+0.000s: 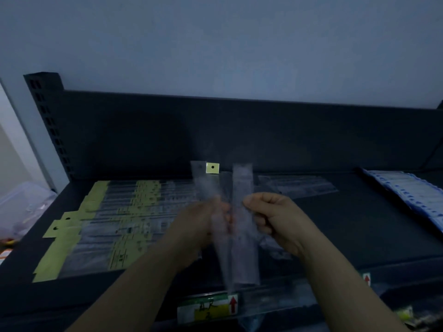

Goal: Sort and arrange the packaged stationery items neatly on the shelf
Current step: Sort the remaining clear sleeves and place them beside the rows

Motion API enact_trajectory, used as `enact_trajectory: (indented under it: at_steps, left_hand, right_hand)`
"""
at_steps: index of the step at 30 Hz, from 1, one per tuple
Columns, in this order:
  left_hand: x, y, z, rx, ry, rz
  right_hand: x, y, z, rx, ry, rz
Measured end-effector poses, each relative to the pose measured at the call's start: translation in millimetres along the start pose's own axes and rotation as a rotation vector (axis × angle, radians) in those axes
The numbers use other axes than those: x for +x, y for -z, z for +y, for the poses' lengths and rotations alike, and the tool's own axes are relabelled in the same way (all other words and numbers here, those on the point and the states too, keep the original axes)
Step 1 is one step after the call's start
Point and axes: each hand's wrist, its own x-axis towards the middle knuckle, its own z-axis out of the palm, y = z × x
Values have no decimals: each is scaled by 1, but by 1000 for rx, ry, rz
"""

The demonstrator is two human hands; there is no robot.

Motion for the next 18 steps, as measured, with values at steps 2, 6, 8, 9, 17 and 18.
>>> enact_trajectory:
  at_steps: [2, 6, 8, 9, 17, 18]
  left_hand:
    - [-8, -3, -3, 148, -35, -34]
    - [-7, 9, -3, 167, -30, 161]
    - [-7, 16, -2, 24, 6, 186]
    - [-7, 17, -2, -62, 11, 182]
    - [-9, 22, -6, -396, 38, 181]
    - [-9, 22, -7, -398, 37, 172]
  right_hand:
    - [0, -6, -2, -29, -26, -62]
    - [20, 13, 3, -327, 103, 178]
    - [33, 19, 9, -674, 162, 280]
    - [37, 16, 10, -765, 124, 273]
    - [59, -15, 14, -961, -119, 252]
    - [61, -11, 15, -910, -141, 239]
